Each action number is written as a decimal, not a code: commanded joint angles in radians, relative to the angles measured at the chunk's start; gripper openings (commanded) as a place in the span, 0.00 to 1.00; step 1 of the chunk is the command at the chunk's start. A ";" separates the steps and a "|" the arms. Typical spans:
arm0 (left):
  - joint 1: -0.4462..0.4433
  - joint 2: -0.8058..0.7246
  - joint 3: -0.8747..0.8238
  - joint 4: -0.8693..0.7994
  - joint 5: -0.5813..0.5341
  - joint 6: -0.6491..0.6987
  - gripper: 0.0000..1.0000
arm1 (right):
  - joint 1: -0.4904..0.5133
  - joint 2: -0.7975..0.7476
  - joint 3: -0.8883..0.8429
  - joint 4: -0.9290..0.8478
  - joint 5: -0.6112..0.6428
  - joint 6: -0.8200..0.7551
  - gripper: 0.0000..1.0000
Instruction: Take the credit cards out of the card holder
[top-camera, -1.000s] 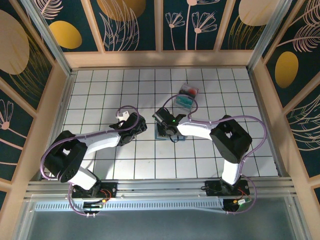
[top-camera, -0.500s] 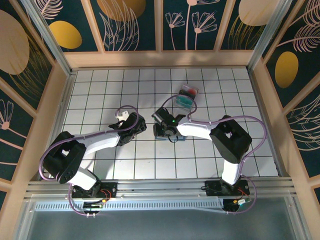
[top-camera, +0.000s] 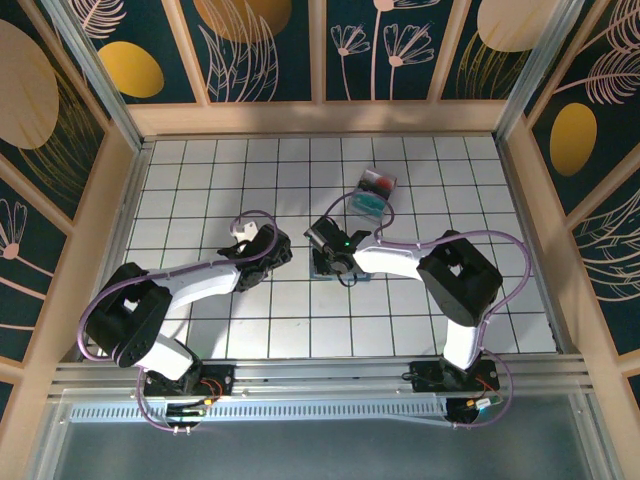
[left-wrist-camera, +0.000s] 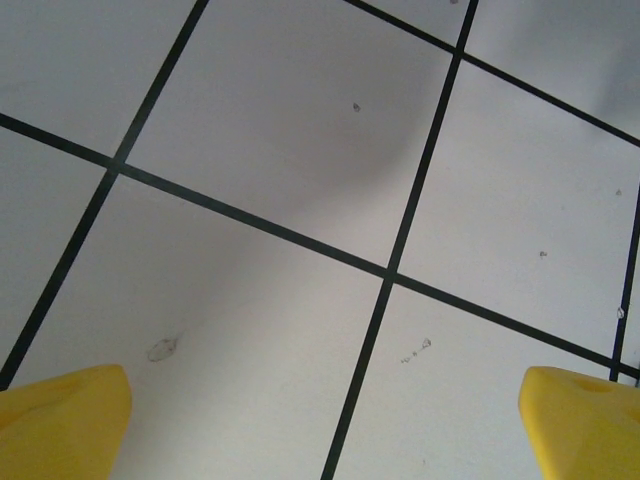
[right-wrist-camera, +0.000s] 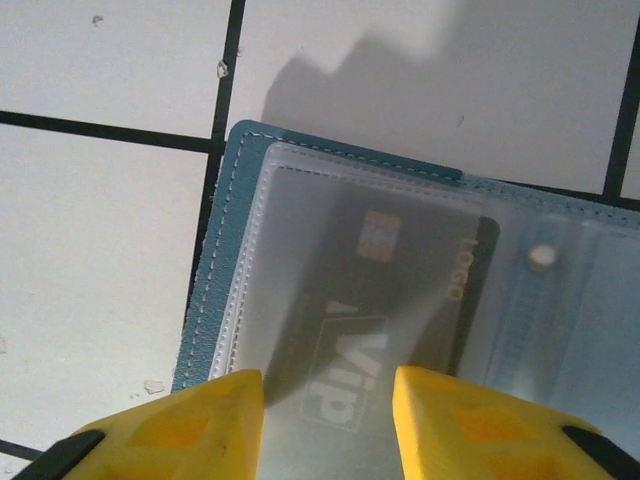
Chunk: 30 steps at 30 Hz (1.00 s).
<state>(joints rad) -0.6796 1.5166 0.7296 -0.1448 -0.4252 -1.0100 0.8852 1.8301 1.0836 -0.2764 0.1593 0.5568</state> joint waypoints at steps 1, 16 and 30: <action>0.006 -0.019 0.034 -0.039 -0.039 0.023 0.99 | 0.008 0.034 -0.025 -0.044 0.017 0.006 0.32; 0.005 -0.060 0.054 0.028 0.011 0.117 0.99 | -0.001 -0.042 -0.031 -0.030 0.068 -0.006 0.00; -0.131 0.035 0.132 0.122 0.009 0.352 0.99 | -0.060 -0.154 -0.154 0.108 -0.078 0.041 0.00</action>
<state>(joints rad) -0.7925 1.5185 0.8291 -0.0505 -0.4164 -0.7288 0.8406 1.7218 0.9661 -0.2184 0.1249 0.5644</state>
